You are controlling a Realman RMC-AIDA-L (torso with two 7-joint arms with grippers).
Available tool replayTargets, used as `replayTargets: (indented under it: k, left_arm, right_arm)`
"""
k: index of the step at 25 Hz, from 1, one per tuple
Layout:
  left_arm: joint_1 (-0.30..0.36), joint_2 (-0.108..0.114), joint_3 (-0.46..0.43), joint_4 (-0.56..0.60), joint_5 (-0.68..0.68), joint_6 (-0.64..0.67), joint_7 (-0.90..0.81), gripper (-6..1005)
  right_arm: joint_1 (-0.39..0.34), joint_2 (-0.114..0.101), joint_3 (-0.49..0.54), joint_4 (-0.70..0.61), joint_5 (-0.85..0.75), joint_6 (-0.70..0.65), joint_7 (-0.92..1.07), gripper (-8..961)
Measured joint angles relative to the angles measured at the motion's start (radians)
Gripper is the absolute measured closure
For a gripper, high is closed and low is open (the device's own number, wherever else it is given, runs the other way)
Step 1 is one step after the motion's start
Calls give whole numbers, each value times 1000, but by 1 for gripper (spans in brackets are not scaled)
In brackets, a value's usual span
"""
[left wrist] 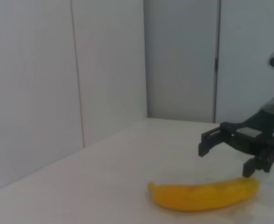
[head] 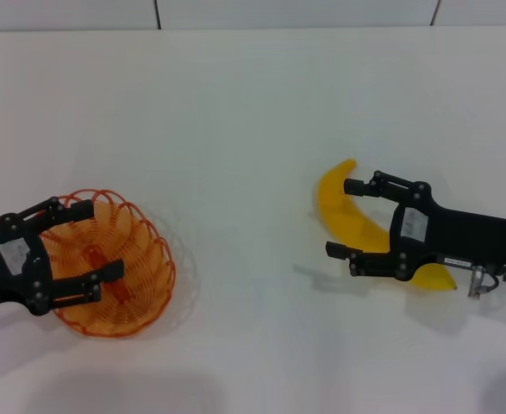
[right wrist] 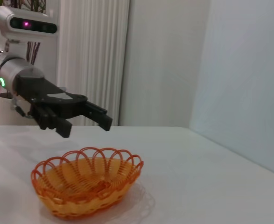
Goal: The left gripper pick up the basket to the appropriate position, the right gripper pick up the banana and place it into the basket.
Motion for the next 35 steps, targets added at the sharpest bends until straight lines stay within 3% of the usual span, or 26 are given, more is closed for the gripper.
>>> replayTargets:
  k: [15,18,21,23,27,29,31,35]
  left_arm:
    - [-16,-1,-9,-8,-23,0,-16,104]
    - [-43,9,-15,26,-61,-7,-135,107]
    - [-99,44,-10,124,-60,-25,-407,110]
    - [-146,75,-3,189,-10,-41,-562,112]
    - [-242,132,7,254,163,-58,-710,115]
    - [-282,151,25,268,268,-61,-749,117]
    - [-327,156,44,277,399,-60,-776,119]
    - [-379,121,53,324,560,-66,-758,122]
  right_arm:
    - [3,1,-15,2,-3,10,-3,89]
    - [2,1,-15,2,-3,11,-3,91]
    - [4,0,-15,2,-3,11,-3,93]
    - [5,0,-15,2,-3,11,-5,95]
    - [14,0,-15,2,-3,11,-4,98]
    - [19,-1,-15,2,-3,11,-4,99]
    - [24,-1,-15,1,-2,11,-4,100]
    - [36,0,-15,2,-2,9,-1,103]
